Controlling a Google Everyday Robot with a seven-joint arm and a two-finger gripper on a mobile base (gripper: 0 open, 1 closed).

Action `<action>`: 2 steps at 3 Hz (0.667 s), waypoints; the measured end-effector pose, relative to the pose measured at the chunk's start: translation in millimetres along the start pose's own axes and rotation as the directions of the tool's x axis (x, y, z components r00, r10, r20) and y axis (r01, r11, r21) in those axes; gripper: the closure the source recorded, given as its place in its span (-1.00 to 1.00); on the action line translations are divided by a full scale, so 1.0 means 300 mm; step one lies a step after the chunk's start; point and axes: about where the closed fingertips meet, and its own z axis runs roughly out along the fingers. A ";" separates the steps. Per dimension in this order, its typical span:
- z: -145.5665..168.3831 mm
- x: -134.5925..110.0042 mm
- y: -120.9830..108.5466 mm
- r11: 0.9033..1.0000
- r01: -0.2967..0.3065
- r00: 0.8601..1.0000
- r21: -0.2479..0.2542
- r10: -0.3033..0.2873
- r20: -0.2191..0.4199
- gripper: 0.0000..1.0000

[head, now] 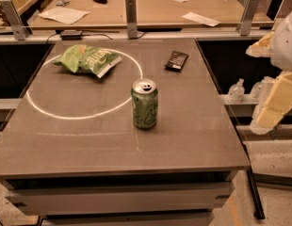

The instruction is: Move green can near green jalapeno chip bag

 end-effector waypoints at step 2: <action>0.098 0.173 -0.027 0.998 -0.063 0.928 -0.019 0.065 0.366 -1.00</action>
Offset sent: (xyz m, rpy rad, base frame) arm -0.0109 -0.0081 0.0210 1.0610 -0.1591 0.1316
